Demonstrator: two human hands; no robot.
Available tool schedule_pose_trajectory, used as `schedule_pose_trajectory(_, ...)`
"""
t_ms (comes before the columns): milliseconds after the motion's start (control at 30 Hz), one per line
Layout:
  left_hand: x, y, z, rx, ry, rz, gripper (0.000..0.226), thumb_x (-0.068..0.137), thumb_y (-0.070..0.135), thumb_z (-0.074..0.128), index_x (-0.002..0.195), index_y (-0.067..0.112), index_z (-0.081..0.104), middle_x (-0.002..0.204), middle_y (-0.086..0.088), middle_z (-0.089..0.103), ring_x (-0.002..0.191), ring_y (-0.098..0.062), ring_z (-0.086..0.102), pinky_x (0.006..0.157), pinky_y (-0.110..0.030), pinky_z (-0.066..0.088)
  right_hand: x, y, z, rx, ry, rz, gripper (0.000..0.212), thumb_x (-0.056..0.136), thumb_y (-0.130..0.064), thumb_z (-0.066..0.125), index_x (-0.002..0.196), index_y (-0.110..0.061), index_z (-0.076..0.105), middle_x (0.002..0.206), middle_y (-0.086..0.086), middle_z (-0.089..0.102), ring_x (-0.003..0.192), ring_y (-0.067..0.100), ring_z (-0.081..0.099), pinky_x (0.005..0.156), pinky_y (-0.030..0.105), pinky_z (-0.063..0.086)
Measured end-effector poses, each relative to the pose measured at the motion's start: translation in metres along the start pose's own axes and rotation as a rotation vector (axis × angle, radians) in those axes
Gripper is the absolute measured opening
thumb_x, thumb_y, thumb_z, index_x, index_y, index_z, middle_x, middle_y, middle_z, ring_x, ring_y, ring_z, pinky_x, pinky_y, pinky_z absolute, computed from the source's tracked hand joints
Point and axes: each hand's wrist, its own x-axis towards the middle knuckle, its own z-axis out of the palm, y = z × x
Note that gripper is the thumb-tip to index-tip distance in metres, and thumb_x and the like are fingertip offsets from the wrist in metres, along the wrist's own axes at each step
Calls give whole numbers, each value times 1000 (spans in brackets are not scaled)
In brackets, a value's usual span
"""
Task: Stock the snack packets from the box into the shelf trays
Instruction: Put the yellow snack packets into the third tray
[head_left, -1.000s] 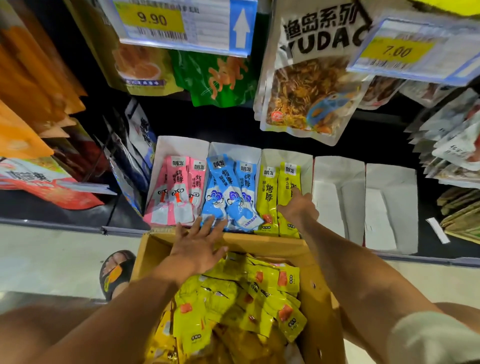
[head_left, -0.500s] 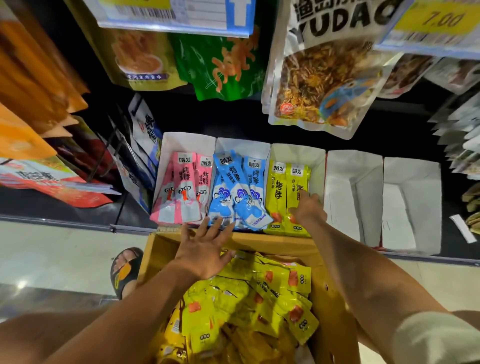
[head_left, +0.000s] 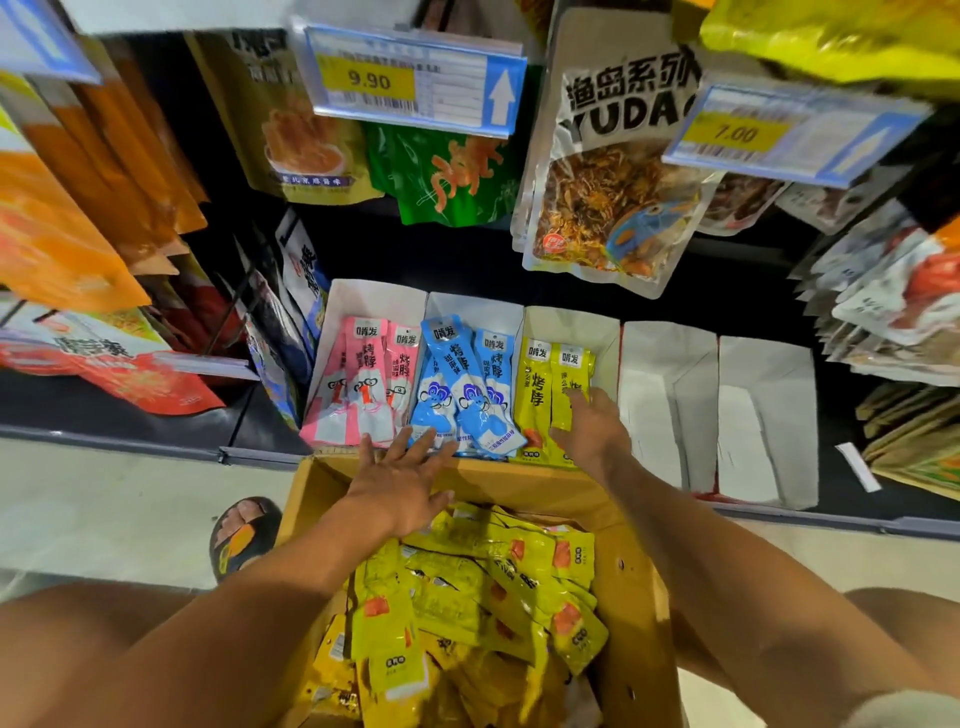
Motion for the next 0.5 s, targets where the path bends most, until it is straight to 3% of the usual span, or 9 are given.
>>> schedule_pose_trajectory(267, -41, -5, 19, 125, 255, 35, 70, 103, 67, 20, 159, 43, -14, 169, 5, -18, 156, -30, -21, 118, -74, -8, -77, -16, -21, -156, 130, -256, 76, 92, -50, 64, 156, -31, 28, 165, 9, 20, 150, 33, 21, 120, 49, 28)
schedule_pose_trajectory(367, -58, -9, 37, 158, 364, 54, 71, 102, 67, 21, 162, 40, -4, 172, 0, -6, 158, -32, -12, 118, -74, -3, -107, -14, -14, -169, 108, -300, 83, 88, -46, 71, 156, -36, 24, 165, 6, 18, 151, 33, 21, 118, 54, 30)
schedule_pose_trajectory(500, -85, -3, 76, 113, 342, 22, 68, 102, 66, 17, 163, 41, 1, 173, 1, -4, 158, -32, -11, 119, -71, -6, -146, -9, 3, -156, 77, -361, 89, 84, -49, 73, 156, -35, 24, 165, 5, 19, 150, 33, 22, 116, 54, 34)
